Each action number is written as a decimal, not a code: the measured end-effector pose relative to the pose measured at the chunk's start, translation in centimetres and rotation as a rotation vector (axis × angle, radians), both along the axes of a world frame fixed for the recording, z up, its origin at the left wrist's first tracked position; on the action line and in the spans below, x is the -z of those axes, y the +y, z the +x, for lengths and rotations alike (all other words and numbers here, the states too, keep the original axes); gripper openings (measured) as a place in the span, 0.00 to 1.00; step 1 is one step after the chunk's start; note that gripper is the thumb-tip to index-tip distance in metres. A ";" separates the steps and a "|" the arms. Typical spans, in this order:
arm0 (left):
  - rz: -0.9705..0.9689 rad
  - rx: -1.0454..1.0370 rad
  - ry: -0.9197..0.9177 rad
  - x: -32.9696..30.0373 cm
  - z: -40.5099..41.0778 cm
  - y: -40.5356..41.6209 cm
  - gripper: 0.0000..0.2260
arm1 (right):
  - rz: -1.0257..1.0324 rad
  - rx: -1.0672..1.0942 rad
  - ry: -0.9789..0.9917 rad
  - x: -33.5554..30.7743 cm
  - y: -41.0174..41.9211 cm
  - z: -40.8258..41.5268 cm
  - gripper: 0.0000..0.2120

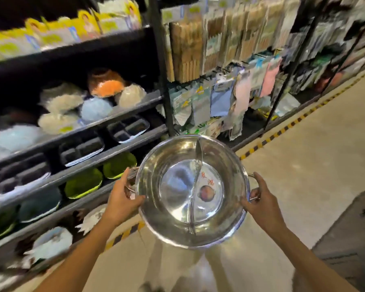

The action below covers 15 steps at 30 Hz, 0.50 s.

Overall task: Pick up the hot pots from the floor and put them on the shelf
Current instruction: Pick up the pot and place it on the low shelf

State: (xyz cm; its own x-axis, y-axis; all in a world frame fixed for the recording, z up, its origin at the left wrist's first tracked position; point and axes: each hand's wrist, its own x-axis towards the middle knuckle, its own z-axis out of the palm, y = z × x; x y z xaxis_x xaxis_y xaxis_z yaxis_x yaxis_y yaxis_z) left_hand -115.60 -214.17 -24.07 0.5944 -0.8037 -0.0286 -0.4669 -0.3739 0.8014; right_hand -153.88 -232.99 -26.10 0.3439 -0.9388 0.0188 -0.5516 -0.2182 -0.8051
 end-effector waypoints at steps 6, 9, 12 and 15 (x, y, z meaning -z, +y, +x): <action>0.007 -0.305 -0.023 -1.1 4.4 14.6 0.50 | 0.005 -0.274 -0.033 -1.9 3.7 11.6 0.44; -0.022 -0.450 -0.017 -1.8 5.5 23.2 0.51 | -0.008 -0.417 -0.014 -2.5 8.1 17.4 0.44; -0.048 -0.608 -0.011 -2.1 6.3 33.4 0.49 | -0.063 -0.566 0.028 -3.1 14.3 23.7 0.44; -0.056 -0.728 -0.018 -2.4 6.3 42.0 0.48 | -0.068 -0.676 0.049 -3.8 21.1 28.7 0.45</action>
